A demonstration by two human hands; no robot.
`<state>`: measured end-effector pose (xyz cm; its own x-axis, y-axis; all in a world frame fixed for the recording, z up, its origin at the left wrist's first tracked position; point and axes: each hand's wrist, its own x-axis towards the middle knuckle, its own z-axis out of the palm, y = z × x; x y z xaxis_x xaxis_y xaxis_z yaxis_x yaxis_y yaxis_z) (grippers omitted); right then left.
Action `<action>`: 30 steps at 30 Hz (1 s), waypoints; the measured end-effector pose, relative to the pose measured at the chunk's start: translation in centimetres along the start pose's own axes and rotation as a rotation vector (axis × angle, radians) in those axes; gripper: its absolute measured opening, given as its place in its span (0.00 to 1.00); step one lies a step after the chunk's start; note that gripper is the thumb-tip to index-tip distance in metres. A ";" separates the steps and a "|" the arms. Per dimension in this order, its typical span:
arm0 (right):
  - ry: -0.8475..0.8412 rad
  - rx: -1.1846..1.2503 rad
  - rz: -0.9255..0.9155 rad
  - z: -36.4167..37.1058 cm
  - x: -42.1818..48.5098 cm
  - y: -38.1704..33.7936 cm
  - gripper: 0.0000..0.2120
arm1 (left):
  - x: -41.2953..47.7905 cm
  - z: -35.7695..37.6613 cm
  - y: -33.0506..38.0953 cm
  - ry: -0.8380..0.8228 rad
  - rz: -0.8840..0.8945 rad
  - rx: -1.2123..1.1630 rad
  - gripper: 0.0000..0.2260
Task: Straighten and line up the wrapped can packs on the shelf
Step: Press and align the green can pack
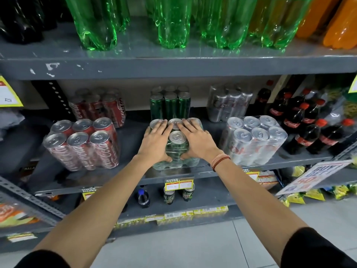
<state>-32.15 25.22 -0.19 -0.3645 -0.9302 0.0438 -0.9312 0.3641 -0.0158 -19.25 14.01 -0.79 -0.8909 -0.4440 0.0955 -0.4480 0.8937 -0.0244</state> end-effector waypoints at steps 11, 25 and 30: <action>-0.034 0.021 -0.015 -0.6 -1.0 -0.2 0.55 | -1.4 -0.4 0.8 -0.002 -0.025 -0.007 0.56; -0.022 0.064 -0.009 -0.7 -1.2 0.0 0.55 | -2.0 -1.1 1.3 -0.032 -0.042 -0.031 0.55; -0.038 0.063 -0.034 -0.9 -1.4 0.2 0.55 | -2.7 -0.8 1.8 -0.011 -0.071 -0.013 0.54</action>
<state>-31.81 26.59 0.66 -0.3316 -0.9434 0.0077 -0.9407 0.3301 -0.0778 -17.54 16.84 -0.32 -0.8577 -0.5069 0.0857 -0.5091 0.8607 -0.0048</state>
